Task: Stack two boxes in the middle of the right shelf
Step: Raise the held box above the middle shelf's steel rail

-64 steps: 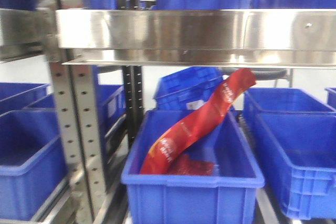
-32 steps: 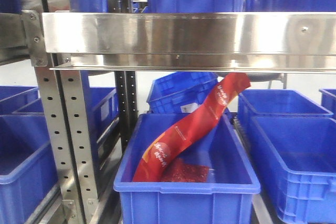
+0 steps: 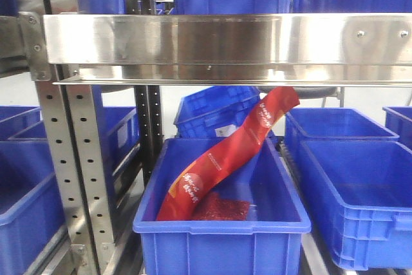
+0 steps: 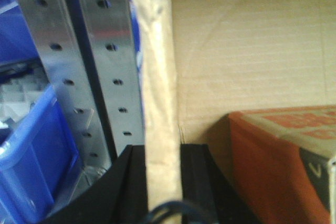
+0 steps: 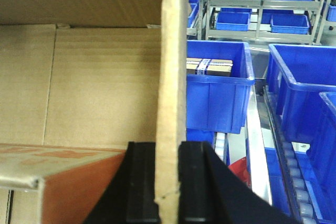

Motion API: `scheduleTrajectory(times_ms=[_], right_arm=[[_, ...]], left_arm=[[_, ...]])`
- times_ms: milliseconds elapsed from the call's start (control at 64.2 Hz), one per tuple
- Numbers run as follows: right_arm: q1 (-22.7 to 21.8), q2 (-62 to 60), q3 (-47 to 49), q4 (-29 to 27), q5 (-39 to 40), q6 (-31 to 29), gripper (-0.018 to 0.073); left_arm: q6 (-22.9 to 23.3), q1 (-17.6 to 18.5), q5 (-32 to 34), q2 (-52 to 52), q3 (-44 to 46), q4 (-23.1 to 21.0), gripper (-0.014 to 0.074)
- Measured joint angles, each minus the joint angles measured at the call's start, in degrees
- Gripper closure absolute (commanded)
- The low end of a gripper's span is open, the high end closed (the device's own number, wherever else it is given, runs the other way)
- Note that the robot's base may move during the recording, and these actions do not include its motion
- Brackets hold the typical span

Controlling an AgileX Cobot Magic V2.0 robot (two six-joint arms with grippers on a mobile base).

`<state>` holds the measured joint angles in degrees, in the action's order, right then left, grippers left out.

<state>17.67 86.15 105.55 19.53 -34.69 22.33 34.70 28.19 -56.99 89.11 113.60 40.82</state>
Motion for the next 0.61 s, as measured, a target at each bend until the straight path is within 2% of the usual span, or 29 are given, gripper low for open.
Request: scheduleTrajectory(times_ms=[607], right_arm=[[0.00,0.00,0.00,0.00,0.38,0.00,0.0721]], left_arm=[[0.00,0.00,0.33,0.00,0.00,0.15,0.0708]])
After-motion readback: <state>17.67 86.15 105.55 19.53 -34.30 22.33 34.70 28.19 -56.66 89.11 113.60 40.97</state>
